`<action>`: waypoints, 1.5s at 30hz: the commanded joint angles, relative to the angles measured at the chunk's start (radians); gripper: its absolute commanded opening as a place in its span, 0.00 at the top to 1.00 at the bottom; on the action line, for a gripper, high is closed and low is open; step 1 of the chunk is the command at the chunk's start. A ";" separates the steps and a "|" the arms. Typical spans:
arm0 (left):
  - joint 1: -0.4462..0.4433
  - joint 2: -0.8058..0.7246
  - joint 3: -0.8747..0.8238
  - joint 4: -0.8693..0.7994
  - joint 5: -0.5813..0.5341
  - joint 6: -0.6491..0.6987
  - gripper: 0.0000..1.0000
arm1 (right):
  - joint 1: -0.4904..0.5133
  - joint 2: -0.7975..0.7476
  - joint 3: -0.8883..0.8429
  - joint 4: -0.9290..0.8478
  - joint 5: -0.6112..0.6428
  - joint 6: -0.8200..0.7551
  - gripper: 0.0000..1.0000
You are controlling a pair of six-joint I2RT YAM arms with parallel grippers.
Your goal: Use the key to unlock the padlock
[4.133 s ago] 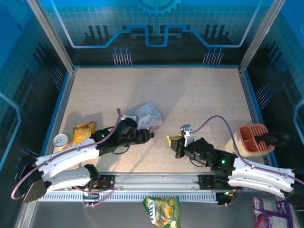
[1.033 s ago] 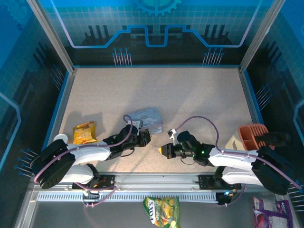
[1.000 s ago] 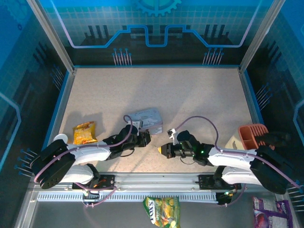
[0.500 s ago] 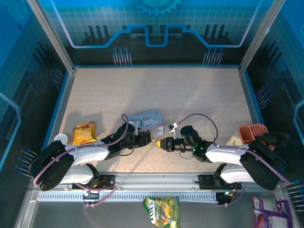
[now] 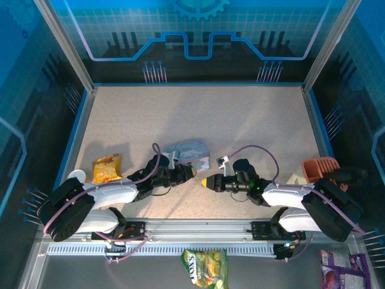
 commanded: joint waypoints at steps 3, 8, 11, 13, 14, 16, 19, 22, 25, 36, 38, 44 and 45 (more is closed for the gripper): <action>0.008 -0.004 0.000 0.093 0.049 -0.028 0.97 | -0.014 0.017 0.005 0.045 -0.053 0.021 1.00; 0.008 -0.014 0.004 0.092 0.054 -0.030 0.97 | -0.029 0.049 -0.003 0.143 -0.092 0.066 1.00; 0.008 -0.017 0.002 0.100 0.059 -0.029 0.97 | -0.040 0.055 -0.003 0.156 -0.103 0.075 1.00; 0.010 -0.015 0.000 0.112 0.060 -0.031 0.97 | -0.047 0.056 -0.005 0.165 -0.110 0.081 1.00; 0.010 -0.012 -0.001 0.118 0.063 -0.033 0.97 | -0.052 0.055 -0.008 0.170 -0.113 0.086 1.00; 0.012 -0.010 -0.003 0.137 0.071 -0.037 0.97 | -0.062 0.057 -0.014 0.182 -0.125 0.097 1.00; 0.011 -0.010 -0.003 0.172 0.087 -0.047 0.98 | -0.078 0.064 -0.026 0.218 -0.142 0.125 1.00; 0.013 -0.008 0.000 0.193 0.101 -0.054 0.98 | -0.091 0.077 -0.032 0.264 -0.157 0.155 1.00; 0.016 -0.005 0.001 0.207 0.104 -0.067 0.98 | -0.098 0.093 -0.033 0.289 -0.165 0.171 1.00; 0.038 -0.012 -0.021 0.224 0.111 -0.076 0.98 | -0.120 0.106 -0.056 0.371 -0.178 0.204 1.00; 0.053 -0.013 -0.026 0.229 0.121 -0.074 0.98 | -0.123 0.103 -0.059 0.373 -0.179 0.201 1.00; 0.067 -0.010 -0.021 0.231 0.130 -0.075 0.98 | -0.126 0.106 -0.061 0.382 -0.184 0.198 1.00; 0.066 -0.009 -0.021 0.236 0.132 -0.077 0.98 | -0.125 0.108 -0.064 0.392 -0.184 0.203 1.00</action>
